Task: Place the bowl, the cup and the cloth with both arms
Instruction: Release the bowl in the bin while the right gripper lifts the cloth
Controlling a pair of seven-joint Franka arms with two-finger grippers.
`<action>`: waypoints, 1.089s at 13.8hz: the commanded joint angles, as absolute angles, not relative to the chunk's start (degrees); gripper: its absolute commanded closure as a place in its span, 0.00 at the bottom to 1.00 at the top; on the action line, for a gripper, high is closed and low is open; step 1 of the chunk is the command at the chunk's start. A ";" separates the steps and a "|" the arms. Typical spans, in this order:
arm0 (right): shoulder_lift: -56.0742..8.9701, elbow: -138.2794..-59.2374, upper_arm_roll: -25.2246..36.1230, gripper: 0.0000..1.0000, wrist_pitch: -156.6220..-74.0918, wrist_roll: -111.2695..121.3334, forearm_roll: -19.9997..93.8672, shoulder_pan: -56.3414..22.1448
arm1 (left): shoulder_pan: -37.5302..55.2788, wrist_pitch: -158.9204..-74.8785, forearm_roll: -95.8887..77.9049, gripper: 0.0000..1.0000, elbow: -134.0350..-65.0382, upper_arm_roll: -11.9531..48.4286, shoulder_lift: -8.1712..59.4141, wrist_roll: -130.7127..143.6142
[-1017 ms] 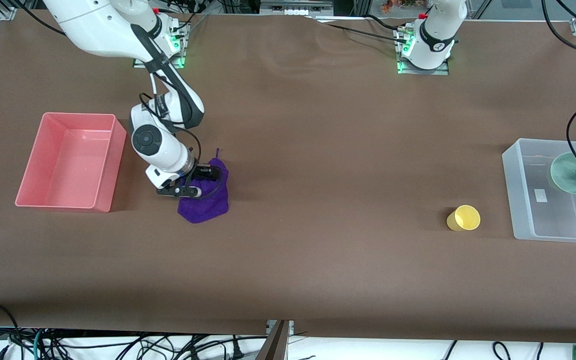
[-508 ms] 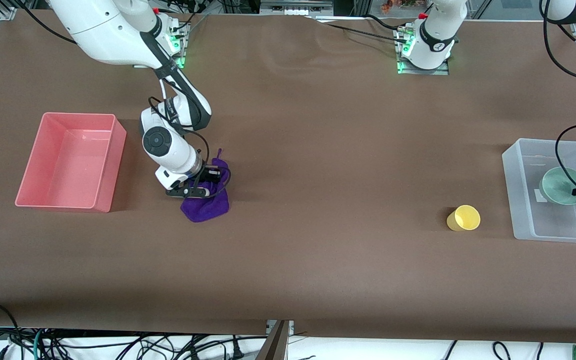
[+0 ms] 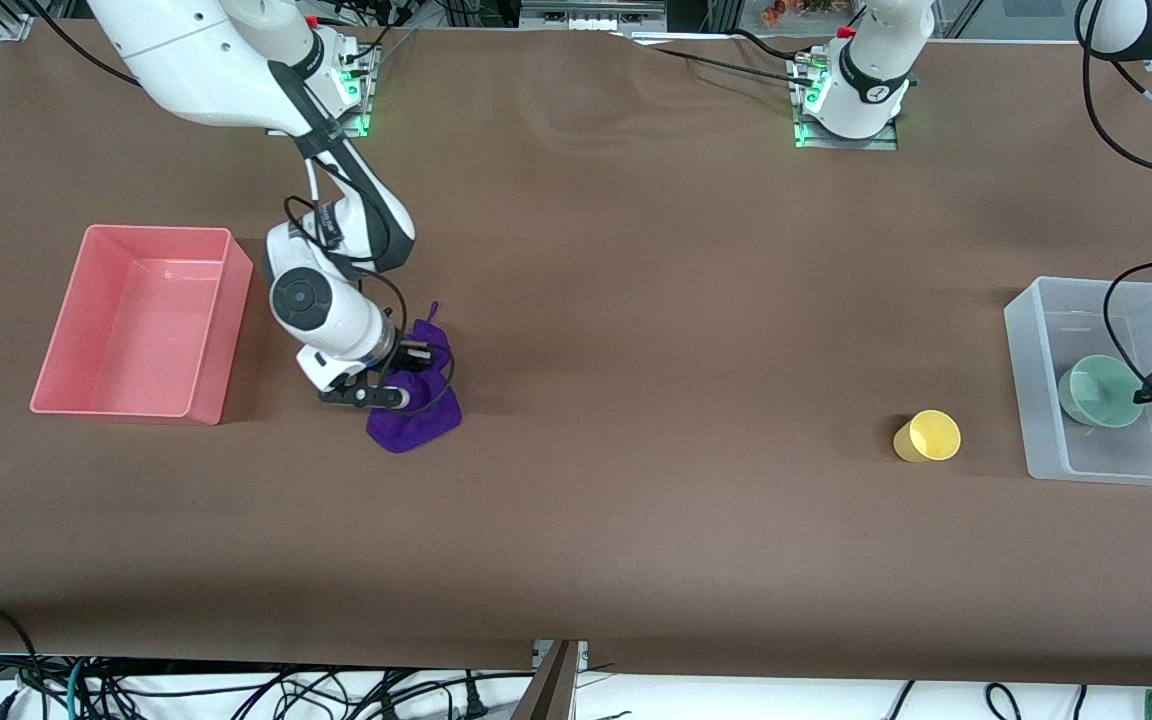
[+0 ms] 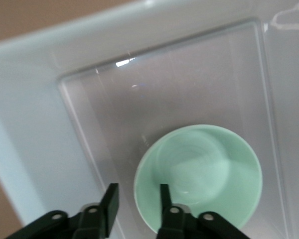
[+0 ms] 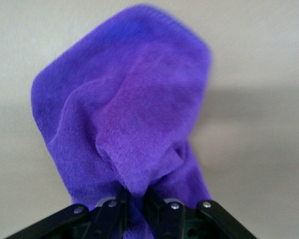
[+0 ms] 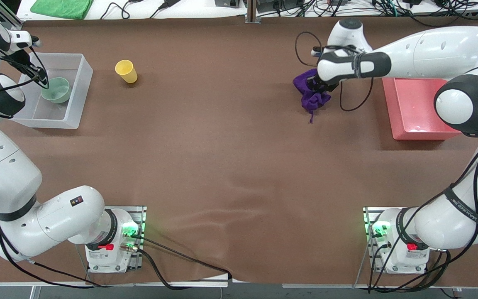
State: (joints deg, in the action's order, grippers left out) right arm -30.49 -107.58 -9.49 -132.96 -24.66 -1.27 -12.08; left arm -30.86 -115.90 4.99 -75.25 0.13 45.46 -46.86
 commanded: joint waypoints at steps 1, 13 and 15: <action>-27.16 -100.58 -6.96 1.00 -119.76 -17.96 -2.29 -10.46 | -29.89 -109.89 5.98 0.00 -74.62 2.18 40.01 -47.03; -19.86 -88.67 18.26 1.00 -82.70 19.94 -6.33 -6.24 | -17.67 -109.22 -6.33 0.00 -81.12 9.58 36.55 -22.76; -20.21 -91.22 20.03 1.00 -83.93 20.74 -6.42 -5.28 | -16.79 -111.53 -6.15 0.07 -81.30 9.58 39.10 -22.41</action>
State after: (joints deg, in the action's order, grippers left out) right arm -20.25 -88.64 19.21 -83.15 19.27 -5.46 -5.82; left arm -16.99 -109.46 -5.02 -80.68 9.22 37.60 -23.08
